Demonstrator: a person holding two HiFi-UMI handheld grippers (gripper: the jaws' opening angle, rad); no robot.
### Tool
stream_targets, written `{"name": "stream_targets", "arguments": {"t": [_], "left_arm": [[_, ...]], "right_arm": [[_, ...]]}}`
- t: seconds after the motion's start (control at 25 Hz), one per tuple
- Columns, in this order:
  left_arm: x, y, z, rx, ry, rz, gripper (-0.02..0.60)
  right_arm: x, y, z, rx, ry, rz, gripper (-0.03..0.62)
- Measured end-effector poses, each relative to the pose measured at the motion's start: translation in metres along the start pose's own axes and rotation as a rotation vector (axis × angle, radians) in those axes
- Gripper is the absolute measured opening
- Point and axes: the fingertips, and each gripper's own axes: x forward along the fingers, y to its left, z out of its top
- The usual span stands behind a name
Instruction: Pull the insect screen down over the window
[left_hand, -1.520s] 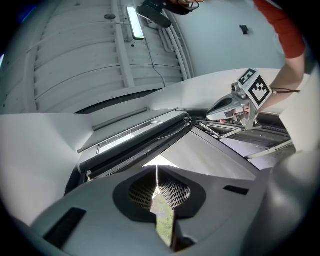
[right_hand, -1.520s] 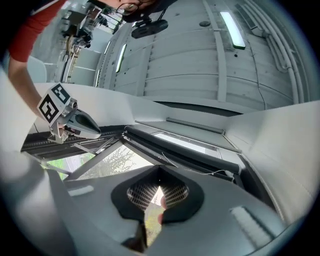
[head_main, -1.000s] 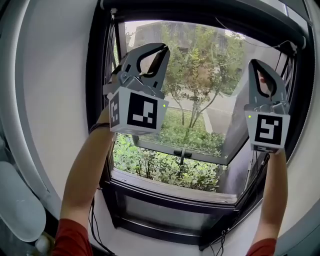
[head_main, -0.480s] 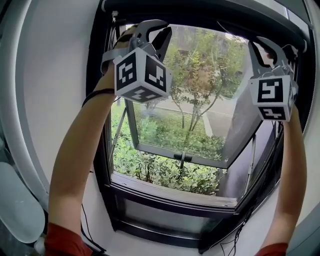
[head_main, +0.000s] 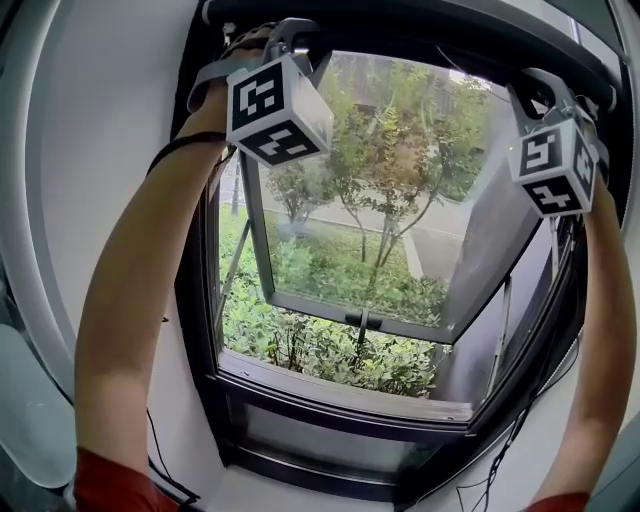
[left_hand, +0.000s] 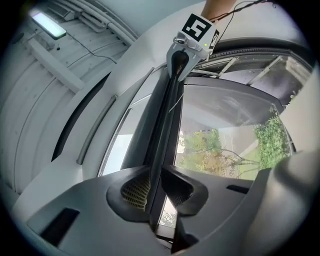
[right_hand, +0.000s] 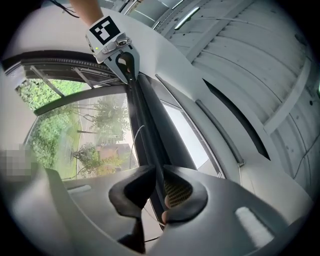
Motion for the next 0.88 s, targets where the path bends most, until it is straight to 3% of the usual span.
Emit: {"name": "stream_targets", "arguments": {"t": [0.32, 0.56, 0.88], "left_arm": [[0.019, 0.011, -0.007, 0.144, 0.051, -0.047, 0.058], [0.031, 0.018, -0.008, 0.179, 0.079, -0.076, 0.06], [0.039, 0.006, -0.014, 0.194, 0.105, -0.135, 0.067]], "right_arm": [[0.009, -0.003, 0.001, -0.114, 0.032, 0.027, 0.057], [0.013, -0.005, 0.006, -0.171, 0.028, 0.036, 0.058], [0.017, -0.012, 0.002, -0.151, 0.048, 0.059, 0.058]]}}
